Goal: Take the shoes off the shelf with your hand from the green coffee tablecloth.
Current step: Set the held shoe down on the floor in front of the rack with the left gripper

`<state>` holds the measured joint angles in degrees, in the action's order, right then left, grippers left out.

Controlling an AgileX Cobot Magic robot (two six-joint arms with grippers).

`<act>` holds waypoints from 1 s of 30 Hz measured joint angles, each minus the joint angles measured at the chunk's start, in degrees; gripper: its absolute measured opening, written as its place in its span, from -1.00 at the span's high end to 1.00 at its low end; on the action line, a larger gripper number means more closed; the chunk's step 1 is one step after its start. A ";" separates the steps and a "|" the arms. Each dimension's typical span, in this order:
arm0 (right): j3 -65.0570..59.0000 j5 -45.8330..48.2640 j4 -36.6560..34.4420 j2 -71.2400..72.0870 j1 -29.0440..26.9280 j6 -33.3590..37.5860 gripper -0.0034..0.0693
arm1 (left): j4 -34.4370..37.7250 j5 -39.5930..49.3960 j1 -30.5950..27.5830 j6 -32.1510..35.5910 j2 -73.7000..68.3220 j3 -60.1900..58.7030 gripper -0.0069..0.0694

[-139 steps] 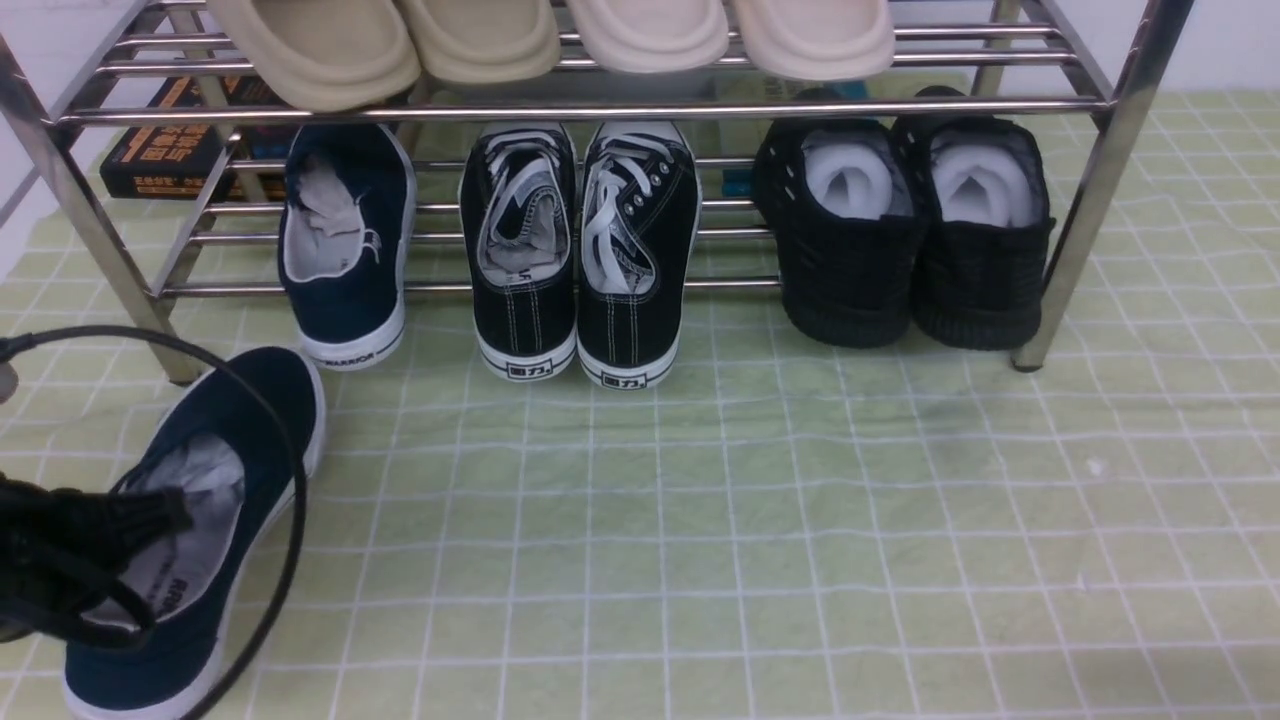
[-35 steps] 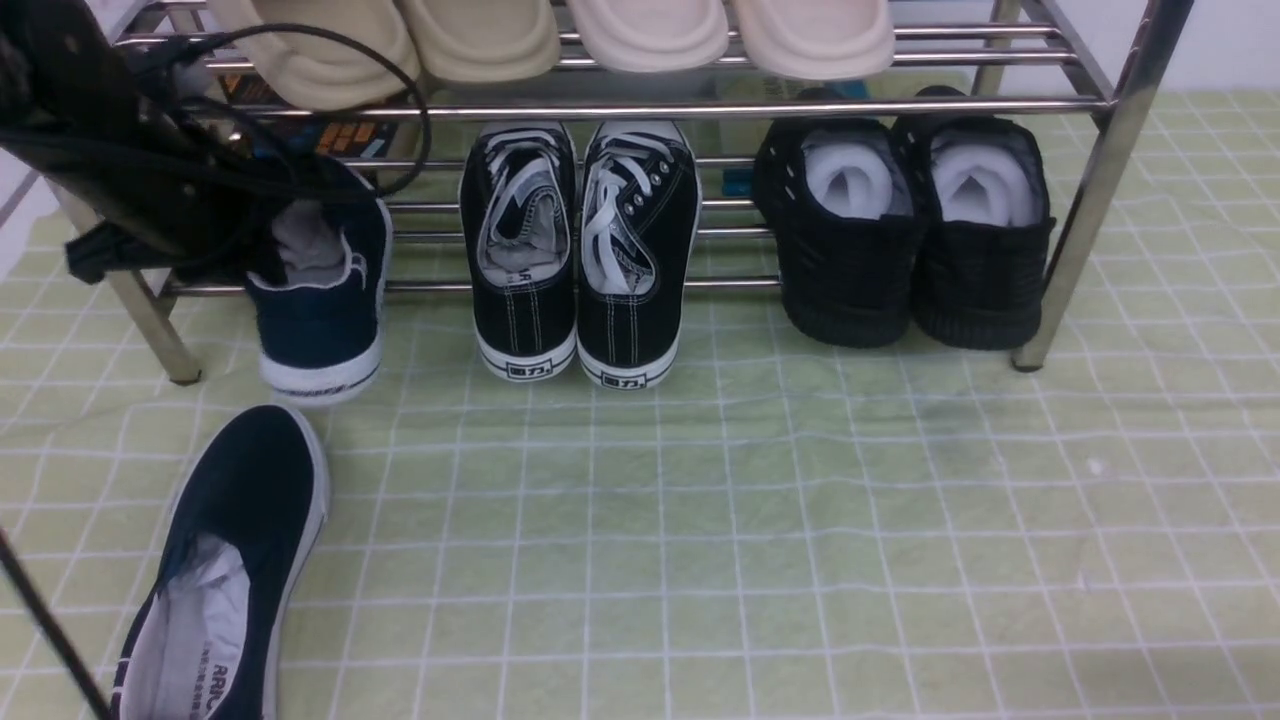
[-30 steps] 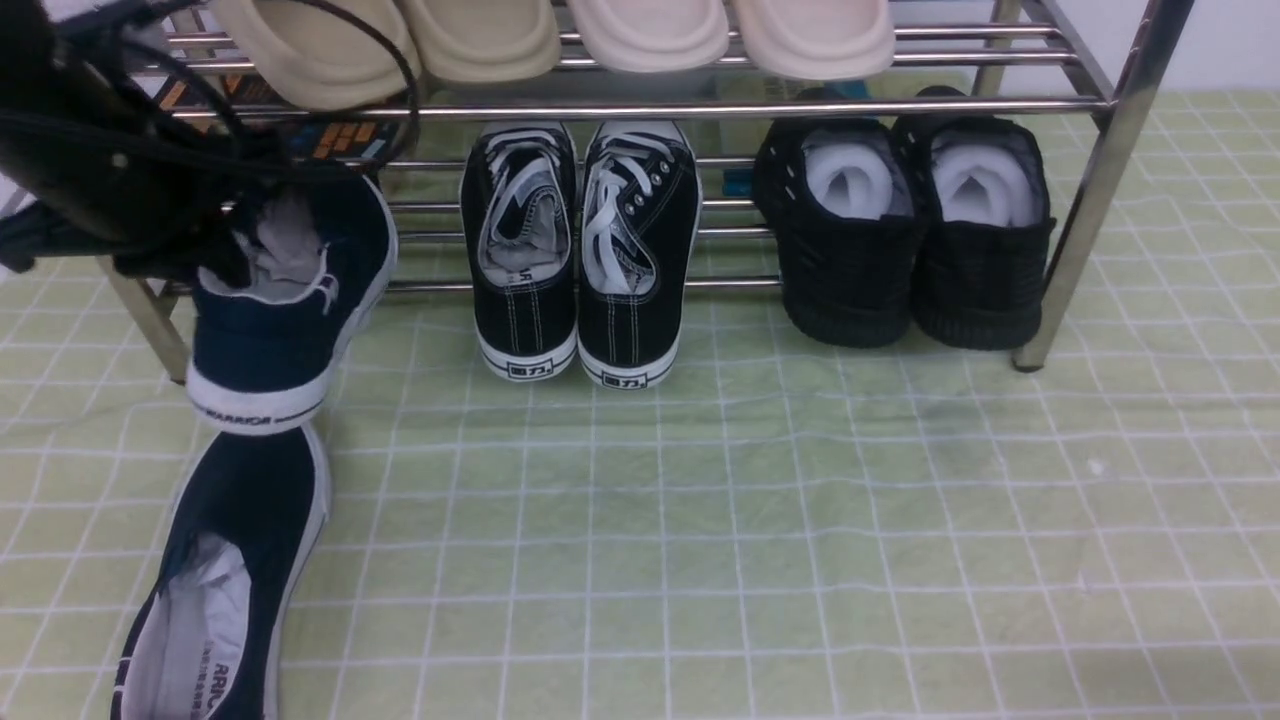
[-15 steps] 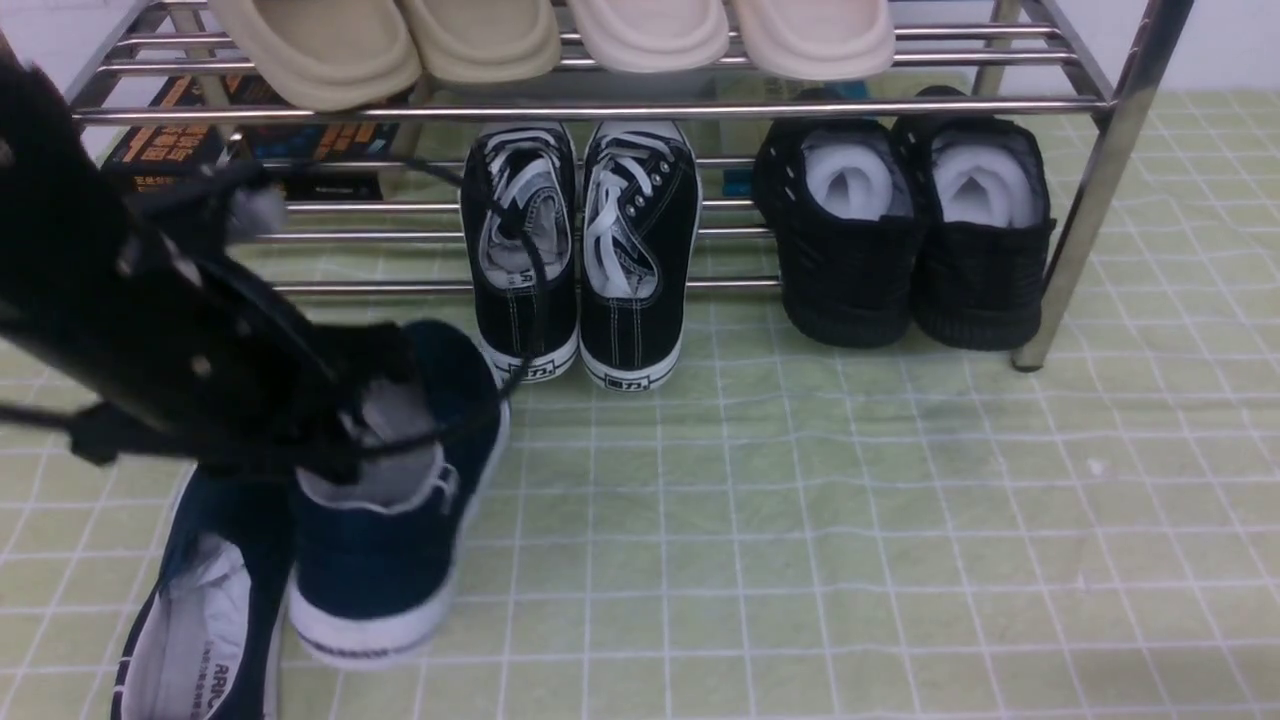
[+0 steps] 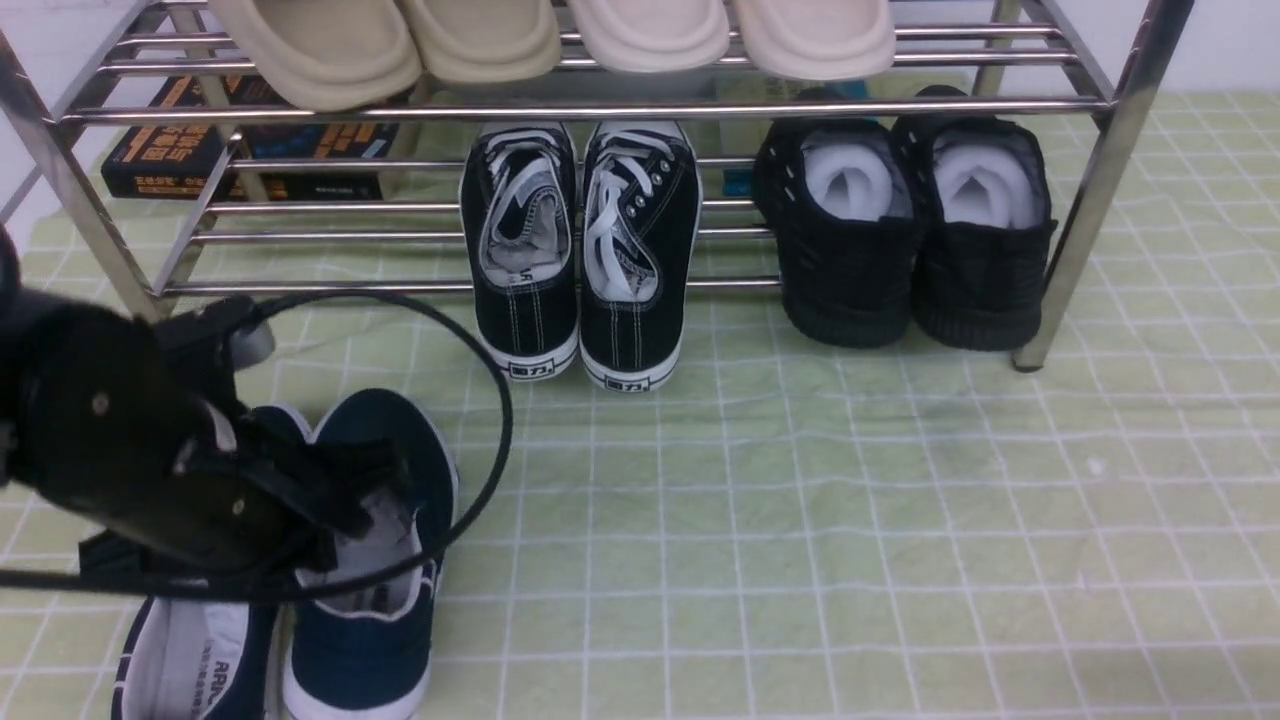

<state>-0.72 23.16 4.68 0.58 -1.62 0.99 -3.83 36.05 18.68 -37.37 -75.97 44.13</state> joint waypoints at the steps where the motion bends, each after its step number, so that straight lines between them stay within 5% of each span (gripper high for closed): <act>1: 0.00 0.00 0.00 0.00 0.00 0.00 0.25 | -0.08 -1.72 0.00 -0.78 0.06 -0.95 0.74; 11: 0.00 0.00 0.00 0.00 0.00 0.00 0.25 | -0.36 -5.84 0.00 -0.31 0.41 -3.15 0.74; 21: 0.00 0.00 0.00 0.00 0.00 0.00 0.25 | 8.19 -6.28 0.00 12.42 0.41 -3.21 0.74; 30: 0.00 0.00 0.00 0.00 0.00 0.00 0.25 | 9.83 -7.53 0.00 16.27 4.03 -3.26 0.74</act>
<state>-0.72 23.16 4.68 0.58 -1.62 0.99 6.01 28.53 18.68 -21.10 -71.94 40.88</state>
